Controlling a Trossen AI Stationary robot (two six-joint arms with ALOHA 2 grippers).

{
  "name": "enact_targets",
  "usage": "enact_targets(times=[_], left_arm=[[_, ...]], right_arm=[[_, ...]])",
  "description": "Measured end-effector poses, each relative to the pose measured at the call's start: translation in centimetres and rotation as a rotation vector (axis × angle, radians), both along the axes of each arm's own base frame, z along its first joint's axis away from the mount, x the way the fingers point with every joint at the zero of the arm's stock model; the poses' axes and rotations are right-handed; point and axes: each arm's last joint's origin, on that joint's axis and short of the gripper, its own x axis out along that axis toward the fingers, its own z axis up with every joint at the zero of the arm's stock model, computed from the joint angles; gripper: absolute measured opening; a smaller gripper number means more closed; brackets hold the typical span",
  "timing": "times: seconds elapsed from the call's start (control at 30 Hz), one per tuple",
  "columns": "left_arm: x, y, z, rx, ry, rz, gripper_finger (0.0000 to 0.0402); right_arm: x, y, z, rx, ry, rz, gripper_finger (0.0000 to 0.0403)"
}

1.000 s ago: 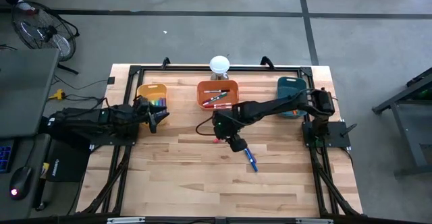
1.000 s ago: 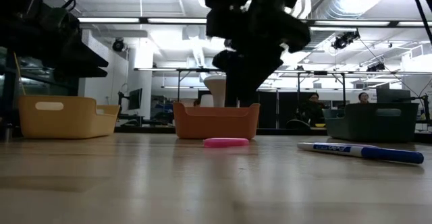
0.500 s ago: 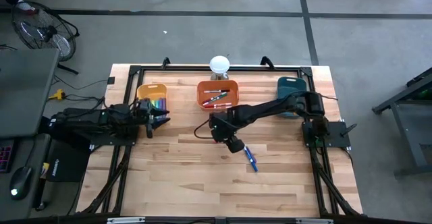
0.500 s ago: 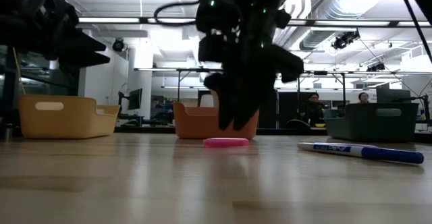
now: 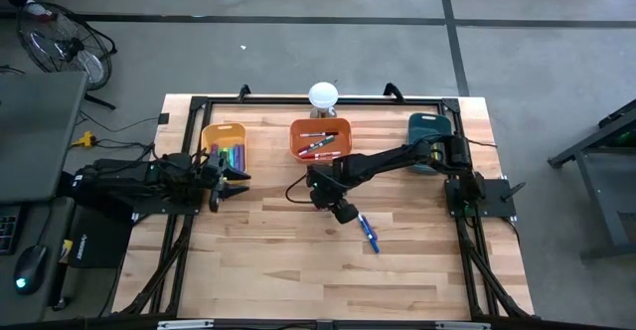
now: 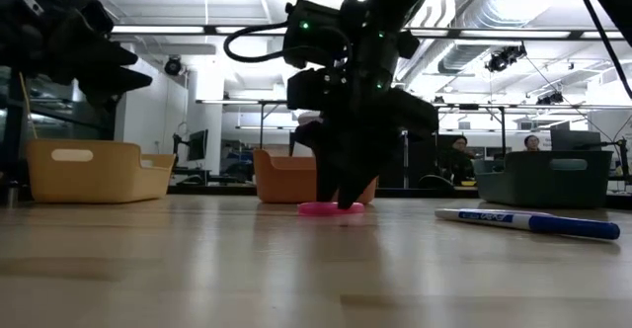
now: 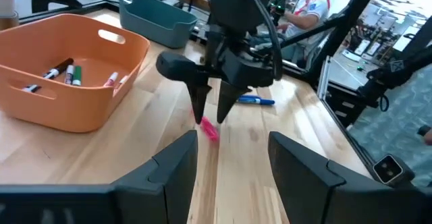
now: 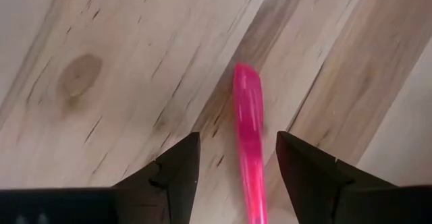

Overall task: Pick & Place Markers
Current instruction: Put the pink pen into the blue bin

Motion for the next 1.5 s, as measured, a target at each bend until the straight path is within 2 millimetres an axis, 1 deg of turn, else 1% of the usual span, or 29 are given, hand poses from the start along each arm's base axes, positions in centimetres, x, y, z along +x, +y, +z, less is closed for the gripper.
enact_targets(times=[0.17, 0.33, 0.5, 0.9, 1.5], left_arm=[[0.00, 0.00, 0.00, 0.000, 0.000, 0.000, 0.0178], [0.00, 0.01, 0.00, 0.000, 0.000, 0.005, 0.0178], [0.00, 0.02, 0.00, 0.001, 0.000, 0.007, 0.0178], [0.00, 0.02, 0.00, 0.002, 0.000, 0.008, 0.0178], [0.00, 0.03, -0.01, 0.003, 0.001, 0.008, 0.0178]], right_arm=[[-0.35, 0.03, -0.74, -0.012, 0.005, 0.015, 0.0175], [-0.46, 0.05, -0.81, -0.016, 0.013, 0.010, 0.0157], [-0.39, 0.02, -0.82, -0.031, 0.004, 0.004, 0.0123], [-0.34, -0.03, -0.82, -0.050, -0.001, -0.011, 0.0026], [-0.36, 0.09, -0.73, -0.037, 0.012, -0.071, 0.0026]])
